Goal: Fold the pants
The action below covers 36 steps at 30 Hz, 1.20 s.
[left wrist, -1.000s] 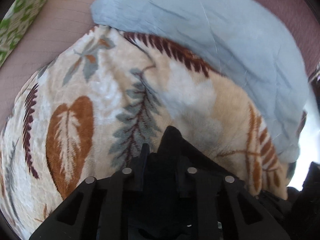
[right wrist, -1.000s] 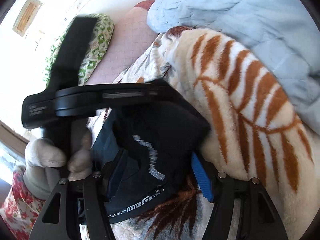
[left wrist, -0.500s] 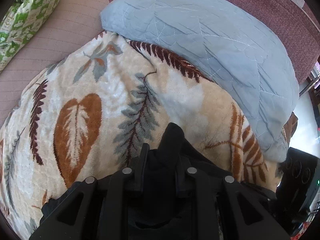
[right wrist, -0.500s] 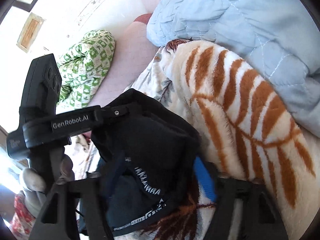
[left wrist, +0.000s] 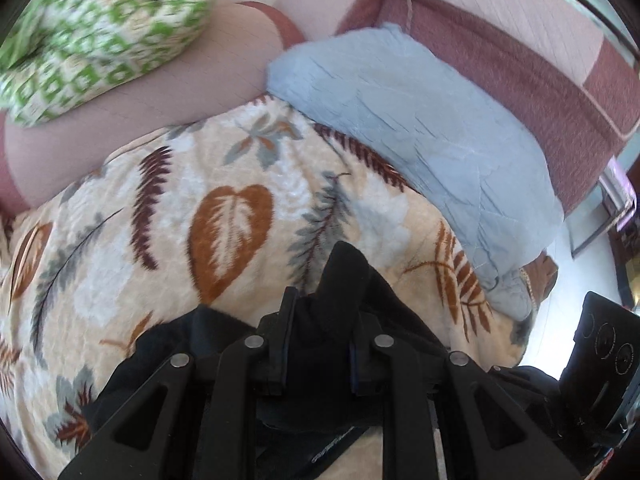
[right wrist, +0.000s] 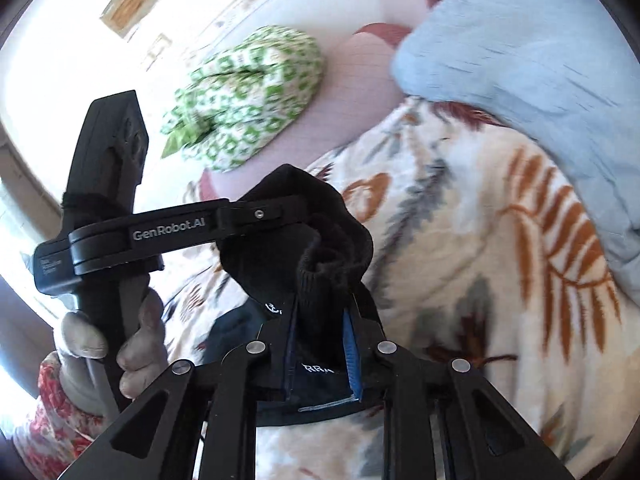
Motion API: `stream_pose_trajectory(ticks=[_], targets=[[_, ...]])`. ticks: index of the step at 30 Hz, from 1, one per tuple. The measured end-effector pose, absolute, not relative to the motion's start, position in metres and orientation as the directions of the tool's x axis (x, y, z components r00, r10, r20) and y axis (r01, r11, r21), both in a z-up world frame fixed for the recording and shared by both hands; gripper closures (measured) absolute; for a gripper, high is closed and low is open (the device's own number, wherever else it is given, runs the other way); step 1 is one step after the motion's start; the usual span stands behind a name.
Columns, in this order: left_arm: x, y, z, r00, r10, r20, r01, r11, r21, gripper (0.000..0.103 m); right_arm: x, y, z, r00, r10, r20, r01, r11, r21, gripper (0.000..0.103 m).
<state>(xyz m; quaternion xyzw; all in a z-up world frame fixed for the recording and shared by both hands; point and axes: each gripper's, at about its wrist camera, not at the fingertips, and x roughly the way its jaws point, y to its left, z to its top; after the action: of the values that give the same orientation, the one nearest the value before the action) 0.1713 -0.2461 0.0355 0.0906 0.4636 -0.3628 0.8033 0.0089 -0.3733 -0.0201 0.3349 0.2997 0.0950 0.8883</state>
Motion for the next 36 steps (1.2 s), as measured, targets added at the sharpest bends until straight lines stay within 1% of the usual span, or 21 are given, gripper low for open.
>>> stream_pose_trajectory(ticks=[5, 12, 18, 20, 22, 25, 26, 28, 30, 31, 32, 36], targets=[[0.177, -0.173, 0.035, 0.337, -0.511, -0.791, 0.566, 0.781, -0.263, 0.084, 0.021, -0.323, 0.002, 0.763, 0.432, -0.481, -0.075, 0.798, 0.597, 0.081], [0.184, -0.095, 0.011, 0.347, -0.519, -0.781, 0.432, 0.828, -0.358, 0.082, 0.041, -0.237, 0.003, 0.665, 0.502, -0.553, -0.211, 0.836, 0.506, 0.081], [0.192, -0.057, -0.013, 0.355, -0.526, -0.773, 0.355, 0.841, -0.409, 0.076, 0.058, -0.181, -0.016, 0.582, 0.527, -0.620, -0.261, 0.842, 0.472, 0.081], [0.193, -0.045, -0.021, 0.361, -0.518, -0.775, 0.334, 0.848, -0.411, 0.069, 0.065, -0.168, -0.026, 0.548, 0.538, -0.640, -0.264, 0.838, 0.477, 0.081], [0.192, -0.030, -0.029, 0.369, -0.512, -0.776, 0.304, 0.855, -0.420, 0.066, 0.071, -0.160, -0.036, 0.514, 0.556, -0.654, -0.262, 0.827, 0.497, 0.080], [0.193, -0.001, -0.036, 0.361, -0.547, -0.755, 0.258, 0.837, -0.483, 0.066, 0.076, -0.152, -0.050, 0.485, 0.563, -0.669, -0.253, 0.823, 0.509, 0.076], [0.193, 0.009, -0.037, 0.364, -0.557, -0.746, 0.244, 0.830, -0.501, 0.064, 0.076, -0.150, -0.052, 0.480, 0.562, -0.674, -0.254, 0.824, 0.506, 0.075], [0.189, 0.027, -0.037, 0.384, -0.559, -0.735, 0.218, 0.829, -0.516, 0.062, 0.074, -0.146, -0.052, 0.473, 0.557, -0.682, -0.263, 0.829, 0.494, 0.070], [0.181, 0.044, -0.036, 0.406, -0.566, -0.718, 0.200, 0.822, -0.534, 0.059, 0.071, -0.144, -0.047, 0.463, 0.562, -0.686, -0.276, 0.826, 0.491, 0.056], [0.176, 0.051, -0.036, 0.419, -0.563, -0.712, 0.191, 0.821, -0.537, 0.059, 0.068, -0.143, -0.043, 0.459, 0.565, -0.685, -0.285, 0.824, 0.489, 0.051], [0.170, 0.059, -0.036, 0.440, -0.557, -0.705, 0.180, 0.823, -0.538, 0.059, 0.064, -0.144, -0.038, 0.458, 0.571, -0.682, -0.297, 0.821, 0.488, 0.043], [0.145, 0.090, -0.041, 0.505, -0.564, -0.653, 0.121, 0.795, -0.594, 0.058, 0.050, -0.148, -0.008, 0.495, 0.573, -0.653, -0.358, 0.819, 0.448, 0.041]])
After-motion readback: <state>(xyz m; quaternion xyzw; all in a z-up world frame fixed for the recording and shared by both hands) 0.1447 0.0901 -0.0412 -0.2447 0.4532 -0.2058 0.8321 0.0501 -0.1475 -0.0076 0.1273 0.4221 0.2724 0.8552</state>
